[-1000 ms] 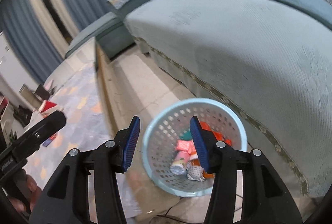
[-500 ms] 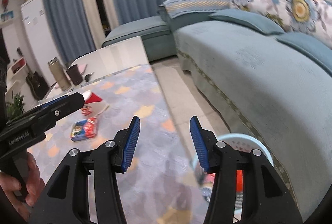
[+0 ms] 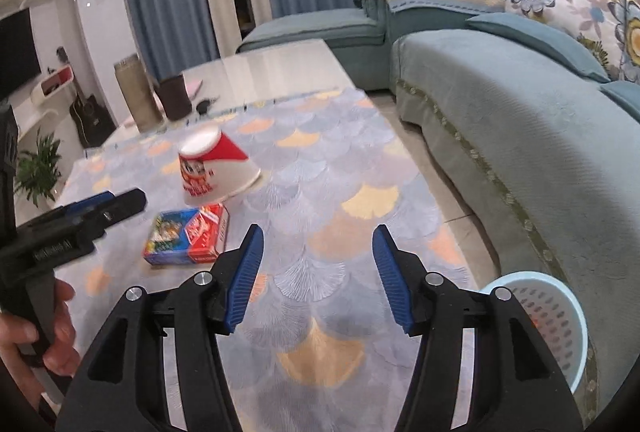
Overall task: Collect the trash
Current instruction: 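Grasp the blue tiger-print card box with the left tool while the right tool approaches the paper cup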
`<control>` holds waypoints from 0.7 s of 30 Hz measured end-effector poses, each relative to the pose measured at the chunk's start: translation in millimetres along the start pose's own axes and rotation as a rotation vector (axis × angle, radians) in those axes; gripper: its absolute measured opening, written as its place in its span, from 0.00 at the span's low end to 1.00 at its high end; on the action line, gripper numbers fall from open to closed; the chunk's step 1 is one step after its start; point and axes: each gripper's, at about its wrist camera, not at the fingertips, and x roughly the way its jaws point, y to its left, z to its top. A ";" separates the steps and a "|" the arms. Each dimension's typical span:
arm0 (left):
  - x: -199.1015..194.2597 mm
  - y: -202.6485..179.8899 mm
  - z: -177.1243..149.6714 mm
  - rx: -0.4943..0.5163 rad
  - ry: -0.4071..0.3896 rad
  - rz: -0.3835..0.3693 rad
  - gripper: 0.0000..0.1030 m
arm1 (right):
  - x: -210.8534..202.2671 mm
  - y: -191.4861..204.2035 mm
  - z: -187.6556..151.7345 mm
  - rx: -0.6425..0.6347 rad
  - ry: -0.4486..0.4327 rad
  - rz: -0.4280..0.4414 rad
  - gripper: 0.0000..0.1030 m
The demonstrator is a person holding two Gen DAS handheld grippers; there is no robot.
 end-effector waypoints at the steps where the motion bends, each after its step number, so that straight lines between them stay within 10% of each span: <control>1: 3.4 6.2 -0.5 -0.013 0.006 -0.004 0.77 | 7.1 1.2 -3.4 -0.004 0.009 -0.001 0.52; 5: 22.0 21.3 1.5 -0.051 0.040 -0.020 0.77 | 23.2 1.6 -13.1 -0.005 0.053 0.009 0.36; 21: 36.3 -11.7 -31.6 0.046 0.248 -0.289 0.77 | 31.1 -12.6 -13.2 0.078 0.110 0.120 0.36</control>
